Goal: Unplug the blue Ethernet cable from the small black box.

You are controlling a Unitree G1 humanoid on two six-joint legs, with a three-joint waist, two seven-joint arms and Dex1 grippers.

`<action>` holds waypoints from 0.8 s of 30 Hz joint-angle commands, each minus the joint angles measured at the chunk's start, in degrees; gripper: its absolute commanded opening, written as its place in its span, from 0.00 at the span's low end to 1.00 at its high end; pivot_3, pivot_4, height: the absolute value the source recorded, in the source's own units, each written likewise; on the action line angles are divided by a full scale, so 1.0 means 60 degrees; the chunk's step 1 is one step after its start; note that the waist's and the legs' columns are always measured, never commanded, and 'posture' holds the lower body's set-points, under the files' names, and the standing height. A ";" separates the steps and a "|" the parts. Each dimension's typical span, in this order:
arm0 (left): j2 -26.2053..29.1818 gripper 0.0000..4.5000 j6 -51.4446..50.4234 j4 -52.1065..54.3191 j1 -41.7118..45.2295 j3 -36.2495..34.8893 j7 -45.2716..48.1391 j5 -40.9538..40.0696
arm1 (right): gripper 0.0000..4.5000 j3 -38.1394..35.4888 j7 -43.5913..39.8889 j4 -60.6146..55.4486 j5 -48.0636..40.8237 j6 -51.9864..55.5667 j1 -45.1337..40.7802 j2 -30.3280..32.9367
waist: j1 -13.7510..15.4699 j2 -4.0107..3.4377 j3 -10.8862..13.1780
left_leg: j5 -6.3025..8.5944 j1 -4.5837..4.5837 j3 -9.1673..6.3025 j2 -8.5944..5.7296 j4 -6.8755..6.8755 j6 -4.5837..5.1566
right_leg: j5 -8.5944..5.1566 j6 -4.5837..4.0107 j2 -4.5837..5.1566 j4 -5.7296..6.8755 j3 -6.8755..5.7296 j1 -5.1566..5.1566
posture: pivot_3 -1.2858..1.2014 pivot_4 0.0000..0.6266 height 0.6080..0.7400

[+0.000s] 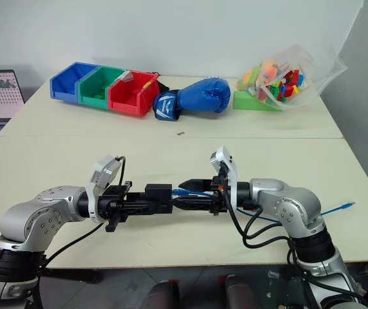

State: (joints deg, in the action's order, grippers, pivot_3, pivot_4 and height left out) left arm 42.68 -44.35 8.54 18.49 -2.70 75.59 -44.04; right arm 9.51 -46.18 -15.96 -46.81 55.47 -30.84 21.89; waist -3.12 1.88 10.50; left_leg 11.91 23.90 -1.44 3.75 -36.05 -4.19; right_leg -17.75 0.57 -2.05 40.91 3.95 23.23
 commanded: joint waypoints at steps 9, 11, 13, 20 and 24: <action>0.0048 0.18 0.0158 0.0326 -0.0026 -0.0275 -0.0072 -0.0178 | 0.32 -0.0078 -0.0171 -0.0308 -0.0201 0.0000 -0.0186 0.0038 | -0.0004 0.0000 0.0001 | 0.0000 0.0000 0.0000 0.0000 0.0002 0.0000 | -0.0001 0.0001 0.0000 -0.0001 0.0000 0.0001 | 0.52 0.24 1.00; 0.0047 0.18 0.0162 0.0333 -0.0027 -0.0269 -0.0069 -0.0180 | 0.20 -0.0013 -0.0200 -0.0328 -0.0153 -0.0039 -0.0183 0.0065 | -0.0005 0.0000 0.0000 | 0.0000 0.0000 0.0000 0.0000 0.0002 0.0000 | -0.0001 0.0001 0.0000 -0.0001 0.0000 0.0001 | 0.52 0.24 1.00; 0.0034 0.18 0.0159 0.0322 -0.0019 -0.0278 -0.0088 -0.0190 | 0.09 0.0051 -0.0243 -0.0360 -0.0102 -0.0077 -0.0180 0.0100 | -0.0006 0.0000 0.0001 | 0.0000 0.0000 0.0000 0.0000 0.0002 0.0000 | -0.0001 0.0001 0.0000 -0.0002 0.0000 0.0001 | 0.52 0.24 1.00; 0.0079 0.18 0.0210 0.0357 -0.0080 -0.0225 0.0033 -0.0157 | 0.01 0.0039 -0.0325 -0.0307 -0.0104 -0.0041 -0.0215 0.0099 | -0.0009 -0.0001 0.0001 | 0.0000 0.0000 0.0001 0.0000 0.0003 0.0000 | -0.0001 0.0001 0.0000 -0.0003 0.0000 0.0002 | 0.52 0.24 1.00; 0.0141 0.18 0.0271 0.0347 -0.0201 -0.0261 0.0118 -0.0148 | 0.01 -0.0017 -0.0507 -0.0160 -0.0153 0.0117 -0.0184 0.0328 | -0.0009 -0.0001 0.0001 | 0.0000 0.0000 0.0000 0.0000 0.0003 0.0000 | -0.0001 0.0001 0.0000 -0.0003 0.0000 0.0002 | 0.52 0.24 1.00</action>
State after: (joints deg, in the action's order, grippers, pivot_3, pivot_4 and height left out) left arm 42.66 -43.63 8.93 17.46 -2.71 75.83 -44.08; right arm 9.97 -48.03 -16.06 -47.13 55.58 -31.08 22.76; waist -3.17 1.87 10.51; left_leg 11.91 23.90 -1.44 3.75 -36.03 -4.19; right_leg -17.76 0.57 -2.05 40.89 3.95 23.24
